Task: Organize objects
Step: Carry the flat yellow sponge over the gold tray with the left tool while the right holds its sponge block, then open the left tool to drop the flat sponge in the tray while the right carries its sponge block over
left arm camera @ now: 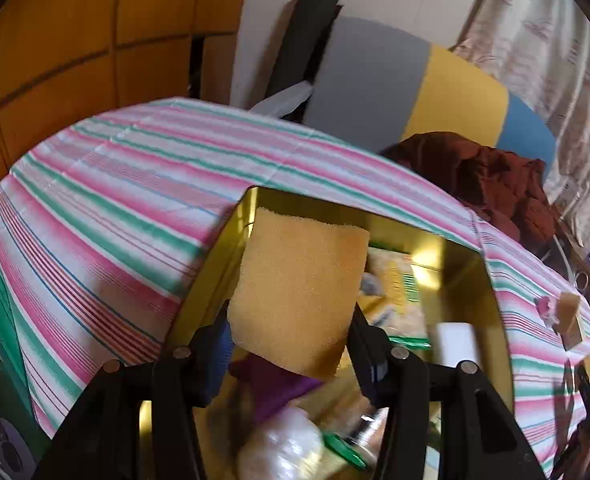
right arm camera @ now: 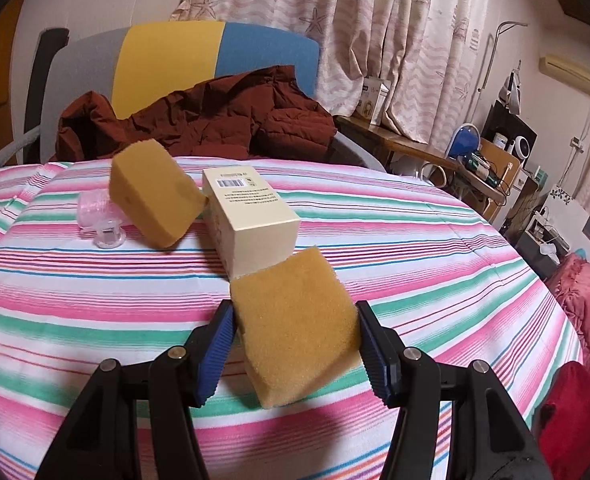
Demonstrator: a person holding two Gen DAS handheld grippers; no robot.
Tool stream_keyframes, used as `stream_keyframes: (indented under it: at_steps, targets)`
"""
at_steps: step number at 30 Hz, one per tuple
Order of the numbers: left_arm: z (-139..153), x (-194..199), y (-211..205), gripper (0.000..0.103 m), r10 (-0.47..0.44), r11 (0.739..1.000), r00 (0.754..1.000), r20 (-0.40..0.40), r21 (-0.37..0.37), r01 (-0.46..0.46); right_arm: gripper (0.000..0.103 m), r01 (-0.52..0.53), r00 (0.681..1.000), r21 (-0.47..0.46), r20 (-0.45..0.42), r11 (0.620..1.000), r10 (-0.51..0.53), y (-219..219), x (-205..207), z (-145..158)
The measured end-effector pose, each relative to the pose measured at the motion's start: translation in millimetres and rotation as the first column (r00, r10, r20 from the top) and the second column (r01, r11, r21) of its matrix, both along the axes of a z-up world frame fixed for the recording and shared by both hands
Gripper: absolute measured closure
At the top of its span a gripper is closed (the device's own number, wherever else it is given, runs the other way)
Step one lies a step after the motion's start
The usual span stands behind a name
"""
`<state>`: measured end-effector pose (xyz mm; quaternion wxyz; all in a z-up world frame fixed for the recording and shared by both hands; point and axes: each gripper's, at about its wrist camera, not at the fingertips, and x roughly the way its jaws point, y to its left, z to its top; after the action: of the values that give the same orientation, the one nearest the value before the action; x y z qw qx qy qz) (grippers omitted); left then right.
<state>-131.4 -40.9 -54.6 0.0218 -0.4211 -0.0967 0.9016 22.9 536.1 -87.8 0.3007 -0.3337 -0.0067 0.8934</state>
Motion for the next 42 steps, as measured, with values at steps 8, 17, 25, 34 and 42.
stream_keyframes:
  at_steps: [8, 17, 25, 34, 42]
  targets:
    - [-25.6, -14.3, -10.7, 0.044, 0.063, 0.998, 0.993, 0.105, -0.034, -0.059, 0.043, -0.056, 0.998, 0.028, 0.008, 0.998, 0.055, -28.6, 10.7, 1.7]
    - [-17.5, 11.7, -11.2, 0.036, 0.041, 0.999, 0.998, 0.038, 0.03, -0.042, 0.043, -0.138, 0.99, 0.043, 0.022, 0.99, 0.137, -66.8, 19.1, 6.0]
    - [1.2, 53.2, -8.8, 0.036, 0.021, 0.999, 0.997, -0.078, 0.046, -0.017, 0.043, -0.297, 0.955, -0.025, -0.004, 0.954, 0.297, -134.1, 20.7, 11.2]
    - [6.7, 89.7, -12.7, 0.036, 0.011, 0.999, 0.989, -0.15, 0.052, -0.003, 0.043, -0.567, 0.823, -0.15, -0.114, 0.81, 0.556, -248.1, -12.6, 51.3]
    - [1.1, 98.9, -12.3, 0.036, 0.007, 0.997, 0.992, -0.128, 0.074, 0.002, 0.042, -0.683, 0.724, -0.221, -0.079, 0.696, 0.686, -338.9, -73.2, 66.6]
